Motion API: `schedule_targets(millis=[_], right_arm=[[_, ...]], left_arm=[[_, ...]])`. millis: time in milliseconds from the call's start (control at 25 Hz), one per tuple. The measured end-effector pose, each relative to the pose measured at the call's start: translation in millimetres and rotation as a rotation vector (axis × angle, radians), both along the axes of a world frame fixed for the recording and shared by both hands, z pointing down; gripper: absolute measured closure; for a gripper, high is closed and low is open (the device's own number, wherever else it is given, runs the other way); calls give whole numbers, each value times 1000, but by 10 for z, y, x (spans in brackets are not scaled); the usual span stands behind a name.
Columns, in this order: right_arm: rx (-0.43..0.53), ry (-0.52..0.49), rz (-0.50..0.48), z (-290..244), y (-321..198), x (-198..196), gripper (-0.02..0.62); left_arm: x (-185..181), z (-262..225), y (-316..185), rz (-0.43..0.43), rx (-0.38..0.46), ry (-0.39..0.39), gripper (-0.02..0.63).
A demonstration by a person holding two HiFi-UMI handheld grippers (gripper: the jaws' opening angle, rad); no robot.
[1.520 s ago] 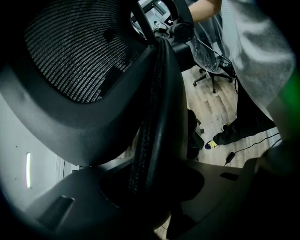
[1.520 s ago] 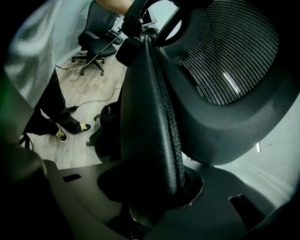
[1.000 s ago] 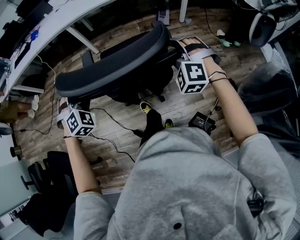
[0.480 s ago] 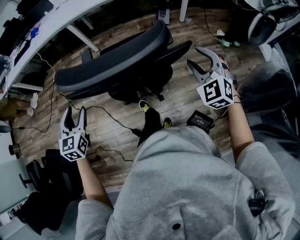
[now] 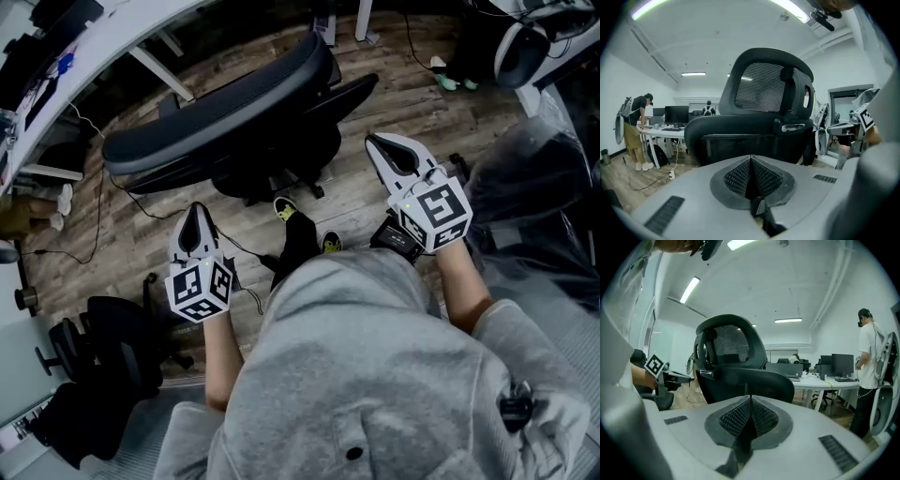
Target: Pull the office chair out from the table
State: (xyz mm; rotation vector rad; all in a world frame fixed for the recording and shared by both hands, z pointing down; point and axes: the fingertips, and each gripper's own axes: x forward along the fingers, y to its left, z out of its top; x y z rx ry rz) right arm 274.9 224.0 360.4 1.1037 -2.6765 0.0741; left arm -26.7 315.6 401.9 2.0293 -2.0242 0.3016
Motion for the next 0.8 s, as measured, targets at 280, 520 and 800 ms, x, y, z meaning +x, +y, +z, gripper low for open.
schedule_targets(millis=[280, 520, 800], right_arm=[[-10, -42, -1, -34, 7, -34, 558], [-10, -47, -3, -30, 9, -68, 558], [-9, -55, -24, -82, 20, -135, 558]], left_arm=[[158, -176, -60, 27, 45, 15, 594], [192, -189, -60, 38, 39, 17, 594], [193, -261, -65, 40, 48, 21, 594]])
